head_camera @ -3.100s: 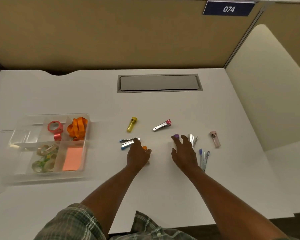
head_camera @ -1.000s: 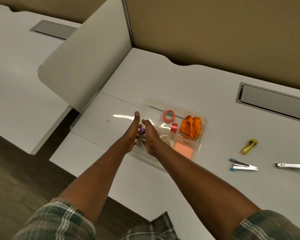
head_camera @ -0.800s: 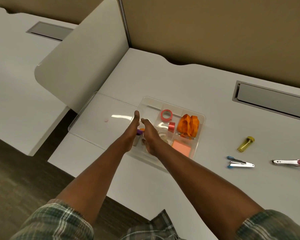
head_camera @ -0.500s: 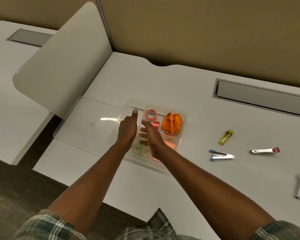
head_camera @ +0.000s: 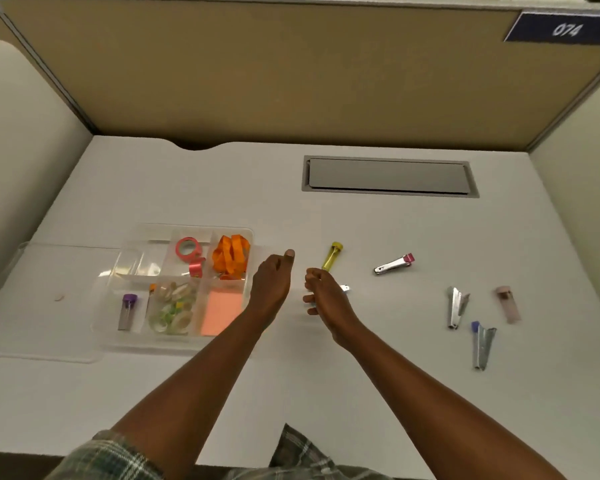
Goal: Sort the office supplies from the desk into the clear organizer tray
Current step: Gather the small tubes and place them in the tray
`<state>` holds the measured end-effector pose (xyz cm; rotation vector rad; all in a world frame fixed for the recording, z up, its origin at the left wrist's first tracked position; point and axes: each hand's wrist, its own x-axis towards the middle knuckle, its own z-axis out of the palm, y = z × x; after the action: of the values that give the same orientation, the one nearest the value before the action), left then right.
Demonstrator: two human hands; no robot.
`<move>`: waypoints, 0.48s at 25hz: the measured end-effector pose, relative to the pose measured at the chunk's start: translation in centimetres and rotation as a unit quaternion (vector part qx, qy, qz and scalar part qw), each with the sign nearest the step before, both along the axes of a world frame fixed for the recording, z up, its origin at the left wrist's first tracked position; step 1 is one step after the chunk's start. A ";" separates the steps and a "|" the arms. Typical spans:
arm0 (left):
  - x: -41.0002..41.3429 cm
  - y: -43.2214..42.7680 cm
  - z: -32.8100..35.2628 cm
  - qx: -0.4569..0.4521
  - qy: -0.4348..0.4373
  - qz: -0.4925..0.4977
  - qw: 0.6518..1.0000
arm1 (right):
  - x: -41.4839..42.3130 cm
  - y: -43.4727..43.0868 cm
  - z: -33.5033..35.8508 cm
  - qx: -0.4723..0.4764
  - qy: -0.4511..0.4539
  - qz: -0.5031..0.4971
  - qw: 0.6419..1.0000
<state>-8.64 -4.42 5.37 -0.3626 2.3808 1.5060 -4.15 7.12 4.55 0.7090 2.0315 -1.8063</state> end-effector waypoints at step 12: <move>4.6 16.1 -4.5 -0.060 -0.053 -0.159 0.984 | 8.0 19.0 -3.4 0.450 0.022 -0.003 0.893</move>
<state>-4.00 11.64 0.91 -0.0773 2.3178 1.1762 3.88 26.14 1.12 0.8854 2.8718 -0.7813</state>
